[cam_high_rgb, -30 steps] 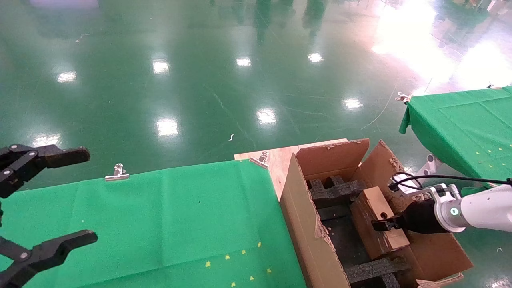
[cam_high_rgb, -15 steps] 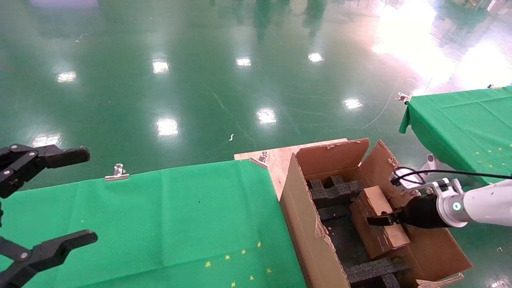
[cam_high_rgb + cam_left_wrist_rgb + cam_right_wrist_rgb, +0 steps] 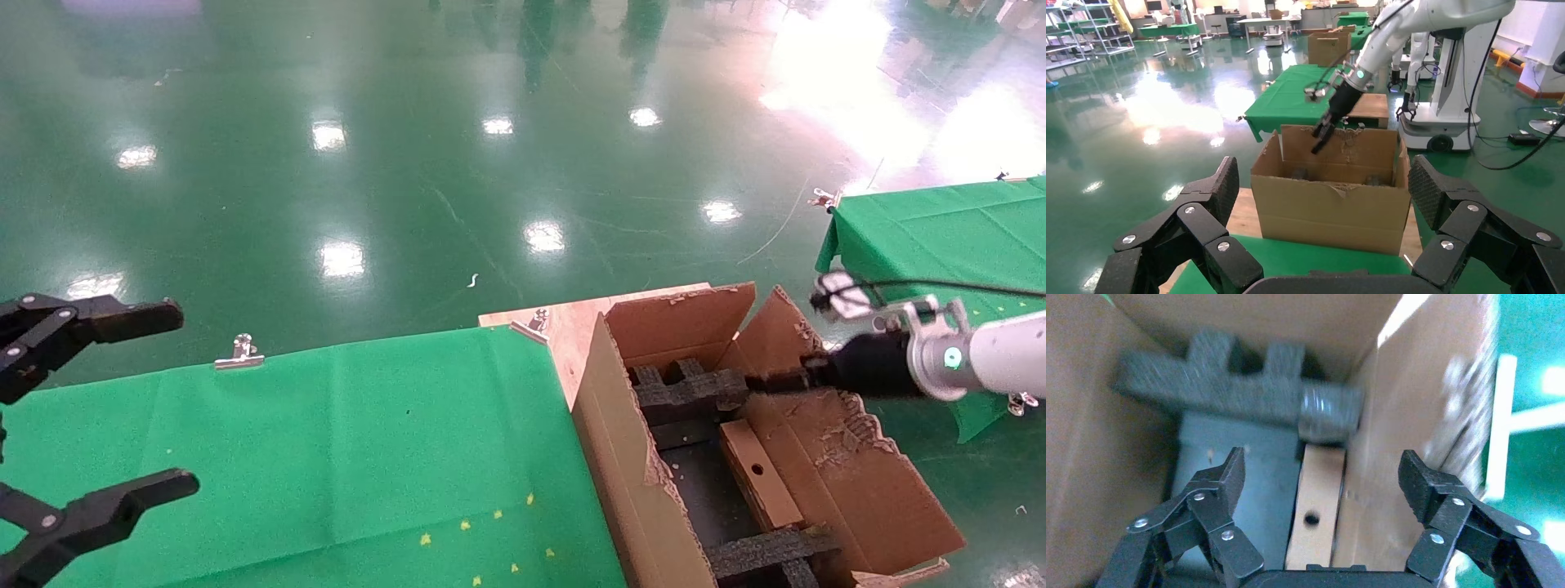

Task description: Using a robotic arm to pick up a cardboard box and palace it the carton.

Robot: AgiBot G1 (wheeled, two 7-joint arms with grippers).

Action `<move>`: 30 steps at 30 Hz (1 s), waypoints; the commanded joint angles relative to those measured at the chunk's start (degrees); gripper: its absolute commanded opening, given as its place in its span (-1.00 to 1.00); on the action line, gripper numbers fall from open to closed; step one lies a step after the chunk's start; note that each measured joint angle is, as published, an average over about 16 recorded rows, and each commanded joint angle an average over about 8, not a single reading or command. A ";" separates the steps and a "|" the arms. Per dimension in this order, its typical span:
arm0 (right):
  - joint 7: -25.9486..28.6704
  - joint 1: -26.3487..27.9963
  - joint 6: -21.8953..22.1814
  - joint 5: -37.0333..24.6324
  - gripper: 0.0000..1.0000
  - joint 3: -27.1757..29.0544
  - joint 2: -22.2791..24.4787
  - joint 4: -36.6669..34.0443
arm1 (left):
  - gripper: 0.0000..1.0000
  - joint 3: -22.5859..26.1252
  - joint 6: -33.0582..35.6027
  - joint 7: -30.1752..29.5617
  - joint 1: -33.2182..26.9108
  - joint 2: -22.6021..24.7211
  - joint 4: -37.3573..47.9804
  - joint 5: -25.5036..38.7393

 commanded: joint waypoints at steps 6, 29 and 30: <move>-1.72 5.52 -1.56 0.26 1.00 1.56 2.46 7.43 | 1.00 0.00 0.00 0.00 0.00 0.00 0.00 0.00; -9.18 7.28 -10.00 7.56 1.00 7.10 6.35 19.87 | 1.00 0.00 -0.02 0.01 0.01 -0.02 0.02 -0.03; -9.28 6.90 -10.18 7.57 1.00 7.66 6.27 20.10 | 1.00 0.00 -0.02 0.01 0.01 -0.02 0.02 -0.03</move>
